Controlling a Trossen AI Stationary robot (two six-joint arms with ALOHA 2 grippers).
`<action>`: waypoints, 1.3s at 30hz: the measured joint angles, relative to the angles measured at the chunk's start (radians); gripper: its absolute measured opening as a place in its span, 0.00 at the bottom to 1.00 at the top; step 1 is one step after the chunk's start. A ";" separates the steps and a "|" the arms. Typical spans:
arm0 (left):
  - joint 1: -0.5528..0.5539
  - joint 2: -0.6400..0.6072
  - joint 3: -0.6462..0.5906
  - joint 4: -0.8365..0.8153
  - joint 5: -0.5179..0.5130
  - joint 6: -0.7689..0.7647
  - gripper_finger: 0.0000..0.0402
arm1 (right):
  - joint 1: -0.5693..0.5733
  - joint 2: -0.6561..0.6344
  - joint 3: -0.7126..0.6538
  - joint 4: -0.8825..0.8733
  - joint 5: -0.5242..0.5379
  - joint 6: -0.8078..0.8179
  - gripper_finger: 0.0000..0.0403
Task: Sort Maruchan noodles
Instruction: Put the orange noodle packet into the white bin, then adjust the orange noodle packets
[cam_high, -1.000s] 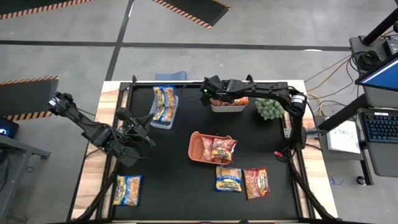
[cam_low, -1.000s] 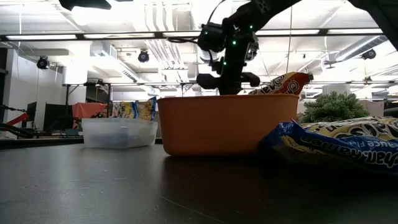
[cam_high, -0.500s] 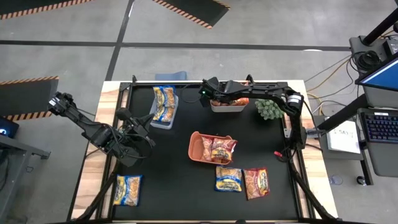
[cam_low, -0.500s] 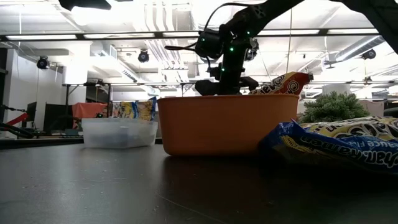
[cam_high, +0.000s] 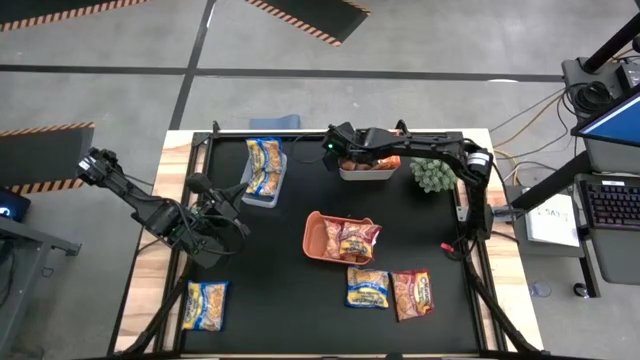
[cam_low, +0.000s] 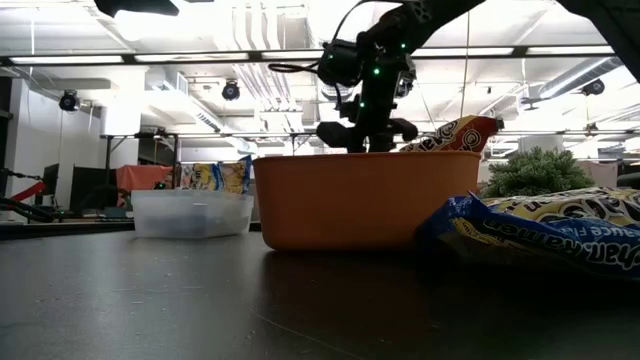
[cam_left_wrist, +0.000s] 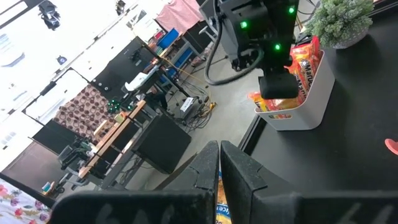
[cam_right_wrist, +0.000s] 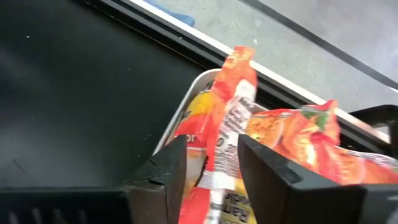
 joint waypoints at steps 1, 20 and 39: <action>0.000 0.000 0.000 0.000 0.000 0.000 0.00 | -0.002 -0.008 0.000 -0.008 0.000 -0.004 0.34; 0.000 0.000 0.000 -0.001 0.001 0.000 0.00 | -0.057 -0.147 -0.003 -0.294 0.005 0.116 0.37; -0.001 0.000 0.000 0.000 0.026 0.007 0.00 | -0.071 -0.023 -0.004 -0.230 -0.048 0.086 0.37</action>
